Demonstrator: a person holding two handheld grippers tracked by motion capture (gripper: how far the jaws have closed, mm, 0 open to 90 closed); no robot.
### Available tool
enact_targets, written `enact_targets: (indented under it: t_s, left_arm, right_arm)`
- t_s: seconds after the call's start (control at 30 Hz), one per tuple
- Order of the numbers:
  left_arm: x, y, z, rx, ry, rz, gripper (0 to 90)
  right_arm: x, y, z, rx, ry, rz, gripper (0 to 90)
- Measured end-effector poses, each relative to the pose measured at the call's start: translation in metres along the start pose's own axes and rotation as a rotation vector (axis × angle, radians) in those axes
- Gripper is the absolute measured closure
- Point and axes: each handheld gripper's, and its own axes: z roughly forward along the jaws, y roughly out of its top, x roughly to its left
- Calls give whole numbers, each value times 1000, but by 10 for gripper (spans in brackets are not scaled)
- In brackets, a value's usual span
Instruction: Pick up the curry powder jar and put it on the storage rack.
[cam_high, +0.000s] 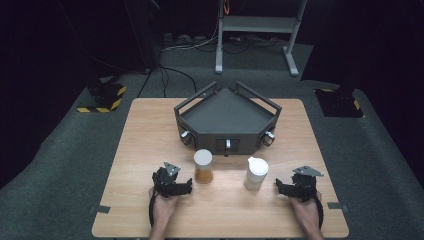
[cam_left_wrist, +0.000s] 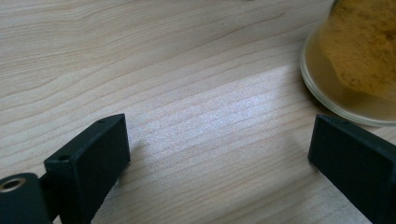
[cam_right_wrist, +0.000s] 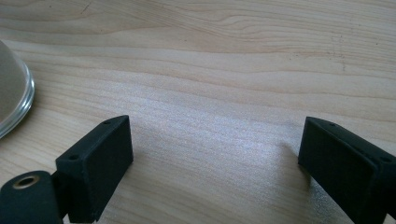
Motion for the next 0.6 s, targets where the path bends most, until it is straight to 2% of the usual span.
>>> enact_targets:
  t_s: [0.6]
  left_arm:
    - [-3,-1,-1,0,2,-4,46]
  right_arm:
    - [0,0,0,-1,0,0,98]
